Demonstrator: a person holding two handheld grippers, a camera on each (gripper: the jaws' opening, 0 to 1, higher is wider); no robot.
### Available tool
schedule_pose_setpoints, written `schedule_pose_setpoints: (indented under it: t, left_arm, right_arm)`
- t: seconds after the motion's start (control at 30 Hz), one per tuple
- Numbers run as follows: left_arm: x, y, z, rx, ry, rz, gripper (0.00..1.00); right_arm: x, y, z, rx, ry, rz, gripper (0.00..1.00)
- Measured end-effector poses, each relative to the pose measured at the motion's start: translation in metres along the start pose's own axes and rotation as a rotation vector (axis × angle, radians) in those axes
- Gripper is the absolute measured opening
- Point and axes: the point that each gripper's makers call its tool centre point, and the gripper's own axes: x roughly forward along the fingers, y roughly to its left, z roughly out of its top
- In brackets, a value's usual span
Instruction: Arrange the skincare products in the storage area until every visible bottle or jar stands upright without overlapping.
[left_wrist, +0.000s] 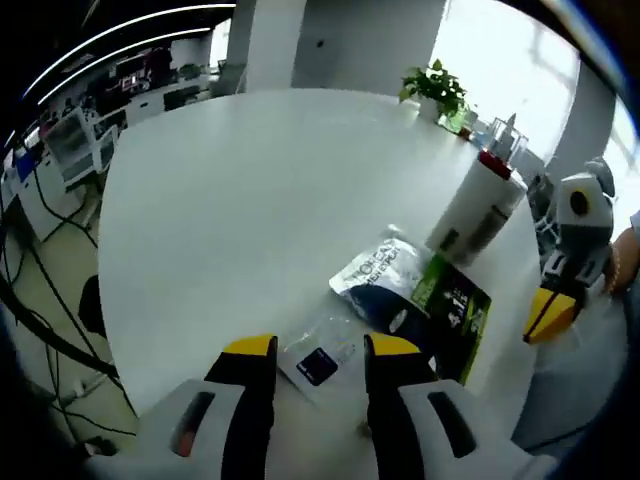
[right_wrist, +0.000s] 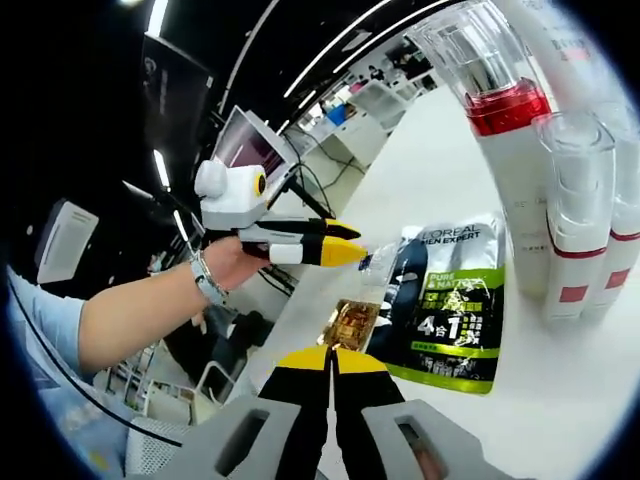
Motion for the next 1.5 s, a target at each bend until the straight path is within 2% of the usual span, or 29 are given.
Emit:
schedule_pose_setpoints:
  t: [0.1, 0.17, 0.23, 0.3, 0.33, 0.53, 0.67, 0.73, 0.83, 0.93, 1.0, 1.07, 1.13, 1.33, 1.5]
  left_arm:
    - [0.01, -0.001, -0.008, 0.049, 0.041, 0.012, 0.29]
    - [0.012, 0.005, -0.022, 0.051, 0.106, 0.052, 0.28]
    - [0.014, 0.005, -0.015, 0.074, 0.041, 0.065, 0.27]
    - [0.015, 0.006, -0.016, 0.059, 0.005, 0.091, 0.26]
    - [0.015, 0.007, -0.011, 0.065, -0.046, 0.115, 0.26]
    - [0.016, 0.01, -0.012, -0.002, -0.092, 0.181, 0.24]
    - [0.017, 0.013, -0.011, -0.015, -0.106, 0.211, 0.22]
    - [0.017, 0.015, -0.01, -0.028, -0.106, 0.214, 0.23]
    - [0.016, 0.018, -0.006, -0.098, -0.085, 0.177, 0.26]
    - [0.006, 0.017, 0.007, -0.069, -0.127, 0.178, 0.27]
    - [0.0, 0.014, 0.008, -0.071, -0.139, 0.16, 0.32]
    - [-0.002, 0.01, 0.001, -0.078, -0.124, 0.123, 0.38]
    - [-0.004, 0.011, -0.012, -0.09, -0.096, 0.134, 0.43]
    - [-0.003, 0.007, -0.029, -0.108, -0.074, 0.148, 0.43]
    - [0.001, 0.008, -0.031, -0.096, -0.058, 0.187, 0.38]
  right_arm:
    - [-0.001, -0.001, 0.001, 0.001, -0.002, -0.003, 0.0]
    - [-0.001, -0.001, 0.001, 0.002, -0.006, -0.005, 0.0]
    - [-0.002, -0.002, 0.002, 0.0, -0.008, -0.007, 0.0]
    - [-0.002, -0.002, 0.003, -0.002, -0.009, -0.009, 0.0]
    - [-0.002, -0.002, 0.003, -0.001, -0.012, -0.008, 0.0]
    - [0.0, -0.001, 0.002, -0.001, -0.005, -0.007, 0.0]
    - [-0.001, -0.002, 0.001, -0.001, -0.003, -0.009, 0.0]
    - [-0.001, -0.003, 0.001, 0.0, -0.003, -0.01, 0.0]
    - [-0.001, -0.002, 0.001, 0.0, -0.005, -0.011, 0.0]
    - [-0.001, -0.002, 0.001, -0.01, -0.004, -0.014, 0.0]
    - [-0.001, -0.002, 0.002, -0.009, -0.005, -0.013, 0.0]
    - [-0.002, -0.002, 0.002, -0.006, -0.007, -0.013, 0.0]
    - [-0.002, -0.002, 0.003, -0.005, -0.009, -0.013, 0.0]
    - [-0.001, -0.002, 0.002, -0.006, -0.005, -0.012, 0.0]
    - [-0.001, -0.003, 0.001, -0.004, -0.003, -0.018, 0.0]
